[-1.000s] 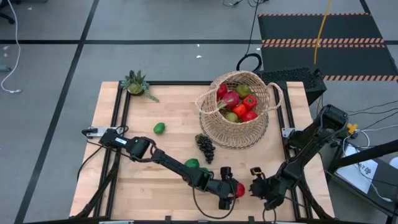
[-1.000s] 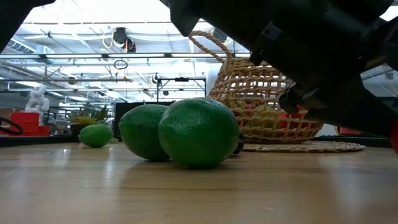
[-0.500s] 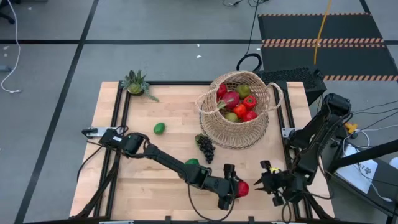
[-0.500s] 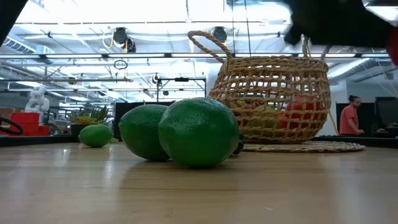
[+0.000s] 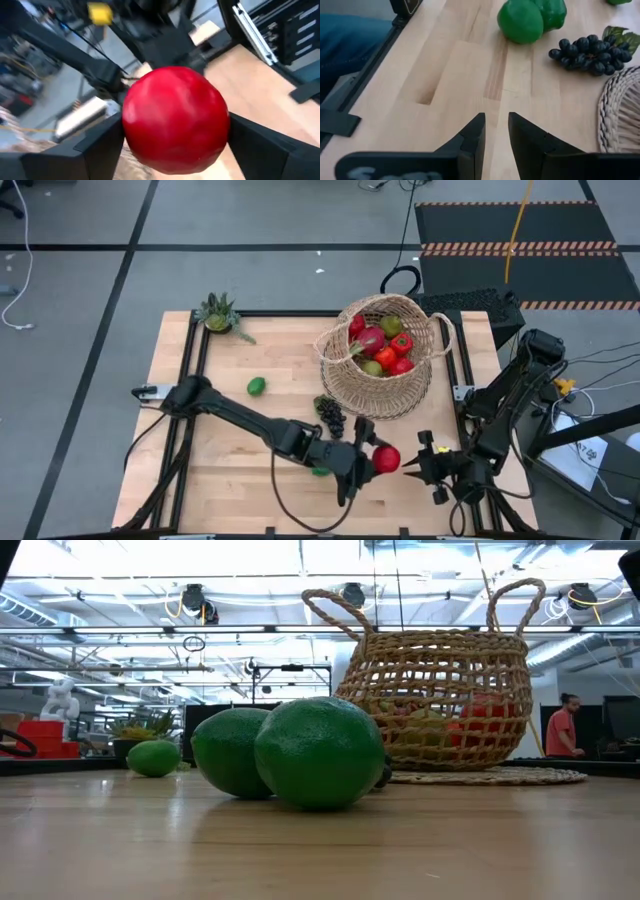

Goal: Build produce basket
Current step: Put the red tomato into the brown basket

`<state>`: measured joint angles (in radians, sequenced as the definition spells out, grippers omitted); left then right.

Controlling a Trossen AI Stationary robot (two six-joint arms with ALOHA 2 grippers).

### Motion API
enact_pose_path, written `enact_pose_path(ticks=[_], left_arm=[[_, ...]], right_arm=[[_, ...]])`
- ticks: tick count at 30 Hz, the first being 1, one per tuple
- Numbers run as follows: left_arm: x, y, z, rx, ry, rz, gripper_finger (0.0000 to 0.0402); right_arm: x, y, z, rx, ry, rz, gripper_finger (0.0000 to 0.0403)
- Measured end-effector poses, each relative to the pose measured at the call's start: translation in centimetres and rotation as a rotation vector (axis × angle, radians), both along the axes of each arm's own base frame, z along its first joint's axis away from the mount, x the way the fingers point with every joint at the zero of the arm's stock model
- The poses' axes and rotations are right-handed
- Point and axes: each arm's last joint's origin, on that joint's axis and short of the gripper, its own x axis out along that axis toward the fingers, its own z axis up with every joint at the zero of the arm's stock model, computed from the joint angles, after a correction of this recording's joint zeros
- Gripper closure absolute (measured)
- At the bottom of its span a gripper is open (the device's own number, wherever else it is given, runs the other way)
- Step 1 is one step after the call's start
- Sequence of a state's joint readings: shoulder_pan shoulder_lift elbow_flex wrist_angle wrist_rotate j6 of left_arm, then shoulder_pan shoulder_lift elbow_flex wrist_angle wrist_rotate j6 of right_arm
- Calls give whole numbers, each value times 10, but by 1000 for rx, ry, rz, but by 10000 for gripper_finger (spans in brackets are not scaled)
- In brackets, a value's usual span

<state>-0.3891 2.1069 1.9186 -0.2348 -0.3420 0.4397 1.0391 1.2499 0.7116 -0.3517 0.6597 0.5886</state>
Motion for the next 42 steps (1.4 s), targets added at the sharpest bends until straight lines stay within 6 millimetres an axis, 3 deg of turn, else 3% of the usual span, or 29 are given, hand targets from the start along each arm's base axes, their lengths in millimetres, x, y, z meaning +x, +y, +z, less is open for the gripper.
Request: enact_pose_path(ticks=[8,34,42], left_arm=[[-3,11,14,231,-30,-35,78],[2,24,15,923,-8,-268,78],[3,26,17,1009,-26,-290,78]], right_arm=[[5,-4,1,-46,-25,-9,326],[5,-3,2,-22,-40,-39,326],[5,-3,2,-14,-39,-45,326]])
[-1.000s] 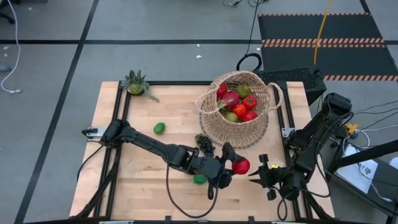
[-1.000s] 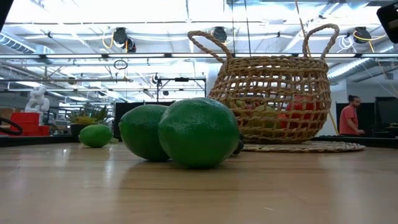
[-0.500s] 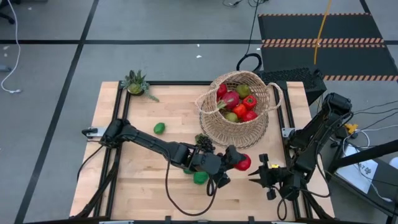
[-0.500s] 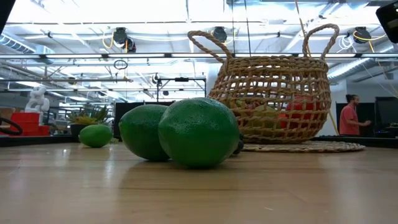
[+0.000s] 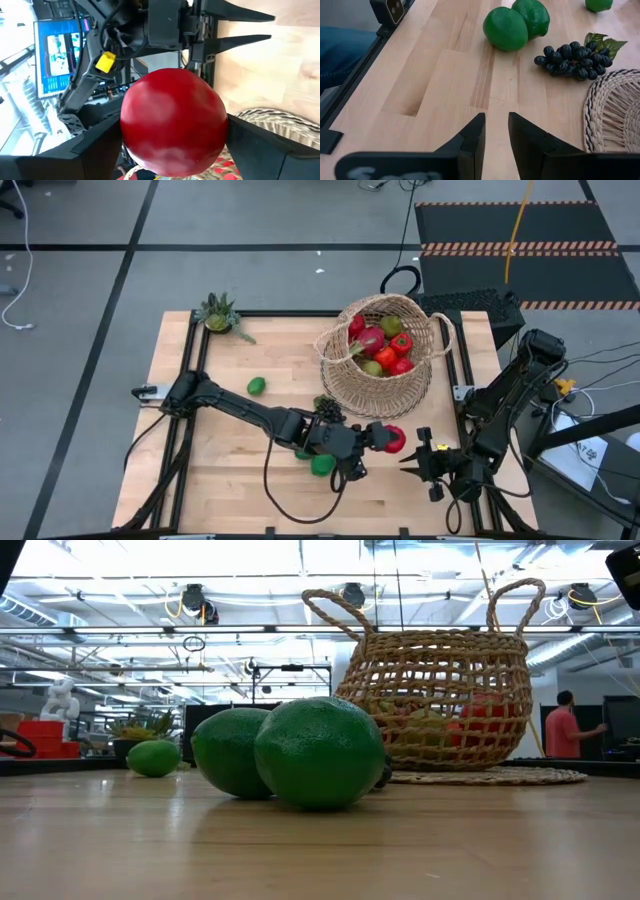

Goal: Build produce basket
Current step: Put the red tomato into the brown basket

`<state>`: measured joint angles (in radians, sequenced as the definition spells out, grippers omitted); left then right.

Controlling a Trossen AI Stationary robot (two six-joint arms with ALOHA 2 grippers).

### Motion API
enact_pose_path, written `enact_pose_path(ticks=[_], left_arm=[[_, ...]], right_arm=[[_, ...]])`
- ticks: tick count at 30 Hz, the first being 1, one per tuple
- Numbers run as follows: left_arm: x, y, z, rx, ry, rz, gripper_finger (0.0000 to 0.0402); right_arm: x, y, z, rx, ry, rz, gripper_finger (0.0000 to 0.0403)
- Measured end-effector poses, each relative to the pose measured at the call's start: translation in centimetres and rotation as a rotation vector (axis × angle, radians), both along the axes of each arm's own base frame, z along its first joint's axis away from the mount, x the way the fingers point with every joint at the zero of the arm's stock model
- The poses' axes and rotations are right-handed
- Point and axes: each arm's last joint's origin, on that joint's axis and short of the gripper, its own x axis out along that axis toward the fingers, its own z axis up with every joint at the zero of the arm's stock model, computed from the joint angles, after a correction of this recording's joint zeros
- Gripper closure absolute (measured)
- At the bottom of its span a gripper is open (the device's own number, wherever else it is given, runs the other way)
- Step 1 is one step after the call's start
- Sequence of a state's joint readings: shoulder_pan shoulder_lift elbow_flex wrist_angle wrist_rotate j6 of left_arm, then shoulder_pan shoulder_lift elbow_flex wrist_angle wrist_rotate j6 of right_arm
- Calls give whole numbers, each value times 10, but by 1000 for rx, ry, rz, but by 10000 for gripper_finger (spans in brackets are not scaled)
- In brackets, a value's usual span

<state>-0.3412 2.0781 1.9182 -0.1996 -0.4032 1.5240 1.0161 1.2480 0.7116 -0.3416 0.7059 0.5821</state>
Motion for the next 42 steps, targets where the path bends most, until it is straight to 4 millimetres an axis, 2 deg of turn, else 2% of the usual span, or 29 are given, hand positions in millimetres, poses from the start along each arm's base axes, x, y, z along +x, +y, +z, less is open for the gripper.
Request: enact_pose_path(ticks=[10,26,33,42], left_arm=[[3,0,7,-48,-77,8,78],[3,2,7,-295,-103,85,78],[3,2,7,-476,-116,140,78],[3,2,7,-818,-141,244,78]], right_arm=[[0,0,0,0,0,0,326],[1,2,2,11,-17,10,326],[1,2,2,11,-17,11,326],[1,2,2,11,-17,11,326]])
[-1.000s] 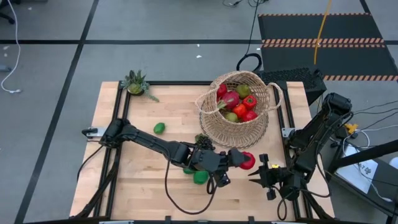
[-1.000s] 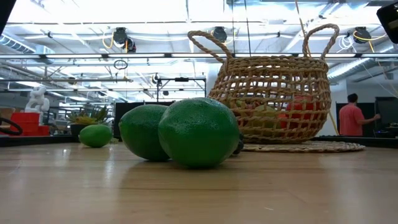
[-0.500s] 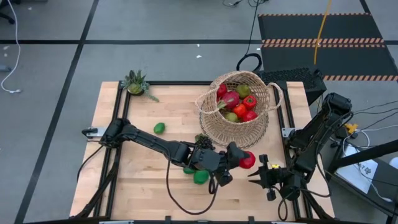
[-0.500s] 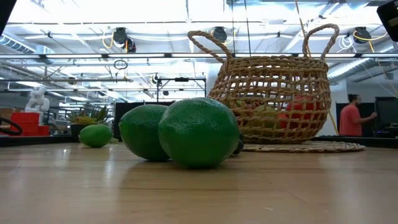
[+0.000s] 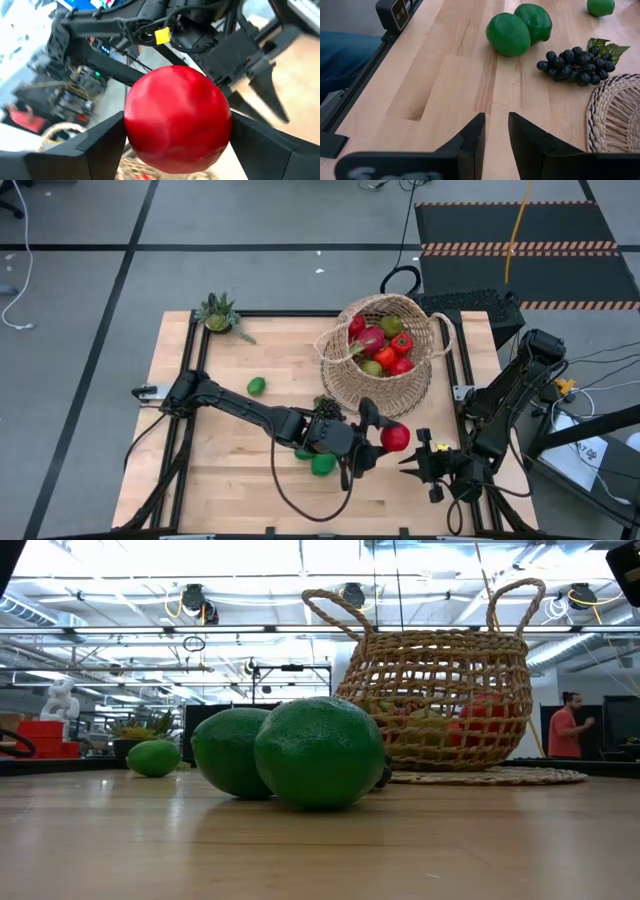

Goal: Build produce basket
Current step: Put the red tomato into the brown basket

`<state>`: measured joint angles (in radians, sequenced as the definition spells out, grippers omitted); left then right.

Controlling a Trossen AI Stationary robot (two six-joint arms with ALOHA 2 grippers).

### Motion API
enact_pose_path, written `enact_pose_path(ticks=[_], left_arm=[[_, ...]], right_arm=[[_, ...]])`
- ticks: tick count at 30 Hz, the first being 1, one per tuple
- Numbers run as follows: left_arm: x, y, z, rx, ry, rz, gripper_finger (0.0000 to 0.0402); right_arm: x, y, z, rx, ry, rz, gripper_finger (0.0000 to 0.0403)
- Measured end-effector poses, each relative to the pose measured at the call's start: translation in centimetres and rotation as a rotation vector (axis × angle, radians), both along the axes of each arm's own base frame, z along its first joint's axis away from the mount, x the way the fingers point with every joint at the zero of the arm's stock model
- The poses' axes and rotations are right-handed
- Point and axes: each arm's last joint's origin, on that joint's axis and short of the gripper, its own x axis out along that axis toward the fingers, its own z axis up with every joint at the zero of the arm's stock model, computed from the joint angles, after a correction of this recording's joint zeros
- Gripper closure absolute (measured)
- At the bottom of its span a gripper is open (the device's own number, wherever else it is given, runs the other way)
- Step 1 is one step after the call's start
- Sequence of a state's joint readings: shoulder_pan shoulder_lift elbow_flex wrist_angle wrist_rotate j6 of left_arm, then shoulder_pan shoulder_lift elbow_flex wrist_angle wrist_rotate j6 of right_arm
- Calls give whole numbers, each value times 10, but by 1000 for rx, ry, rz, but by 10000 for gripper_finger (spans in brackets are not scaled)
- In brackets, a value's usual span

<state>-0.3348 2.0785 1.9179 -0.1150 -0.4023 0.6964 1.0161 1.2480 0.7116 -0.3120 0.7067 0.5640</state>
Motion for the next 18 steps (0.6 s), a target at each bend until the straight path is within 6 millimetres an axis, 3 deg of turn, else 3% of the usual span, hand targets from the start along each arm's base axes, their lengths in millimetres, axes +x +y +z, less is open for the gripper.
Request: enact_pose_path(ticks=[8,18], left_arm=[[0,0,0,-210,-17,54,78],[0,0,0,-626,-51,161,78]], right_arm=[[0,0,0,0,0,0,326],[0,0,0,0,0,0,326]])
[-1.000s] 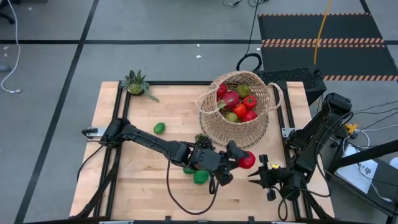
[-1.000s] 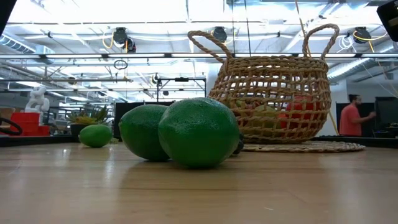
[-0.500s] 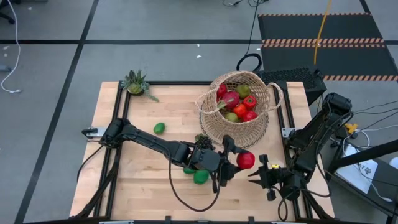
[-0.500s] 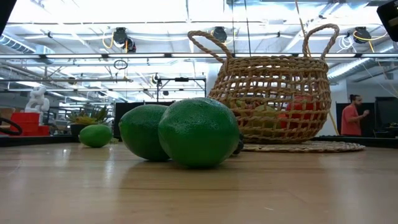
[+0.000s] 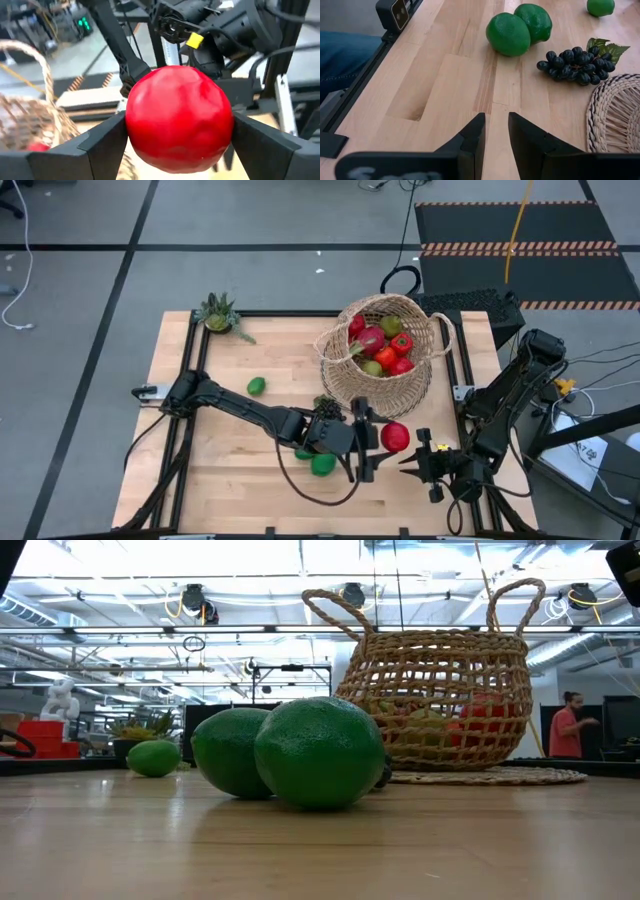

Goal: Build produce basket
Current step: Put the red tomato into the brown basket

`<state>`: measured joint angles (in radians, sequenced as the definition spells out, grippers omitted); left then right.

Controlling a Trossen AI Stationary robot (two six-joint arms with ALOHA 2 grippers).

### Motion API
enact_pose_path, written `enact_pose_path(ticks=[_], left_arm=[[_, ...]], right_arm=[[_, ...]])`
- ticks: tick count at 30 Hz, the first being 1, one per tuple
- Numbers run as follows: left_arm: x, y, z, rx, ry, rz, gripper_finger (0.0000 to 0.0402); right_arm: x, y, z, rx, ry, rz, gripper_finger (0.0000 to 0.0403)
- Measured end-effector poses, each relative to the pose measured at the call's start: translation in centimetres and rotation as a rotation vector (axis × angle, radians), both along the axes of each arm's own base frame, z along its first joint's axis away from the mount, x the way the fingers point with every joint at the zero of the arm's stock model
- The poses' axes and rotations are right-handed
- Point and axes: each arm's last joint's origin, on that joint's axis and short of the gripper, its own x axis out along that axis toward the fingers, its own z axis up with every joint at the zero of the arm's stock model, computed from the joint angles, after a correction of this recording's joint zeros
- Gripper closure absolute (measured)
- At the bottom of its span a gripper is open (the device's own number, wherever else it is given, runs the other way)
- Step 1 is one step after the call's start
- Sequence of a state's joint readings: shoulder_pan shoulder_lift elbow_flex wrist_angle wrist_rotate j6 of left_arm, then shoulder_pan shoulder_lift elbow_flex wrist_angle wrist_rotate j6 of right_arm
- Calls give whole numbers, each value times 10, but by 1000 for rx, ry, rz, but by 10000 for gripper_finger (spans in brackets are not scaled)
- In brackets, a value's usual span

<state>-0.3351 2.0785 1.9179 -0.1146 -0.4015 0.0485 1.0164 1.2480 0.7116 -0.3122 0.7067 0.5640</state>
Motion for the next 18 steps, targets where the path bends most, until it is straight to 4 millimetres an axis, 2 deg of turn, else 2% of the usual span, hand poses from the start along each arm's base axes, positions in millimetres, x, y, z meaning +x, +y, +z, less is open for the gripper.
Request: enact_pose_path(ticks=[7,18], left_arm=[[0,0,0,-185,-15,47,78],[0,-1,0,-682,-51,165,78]], right_arm=[[0,0,0,0,0,0,326],[0,0,0,0,0,-1,326]])
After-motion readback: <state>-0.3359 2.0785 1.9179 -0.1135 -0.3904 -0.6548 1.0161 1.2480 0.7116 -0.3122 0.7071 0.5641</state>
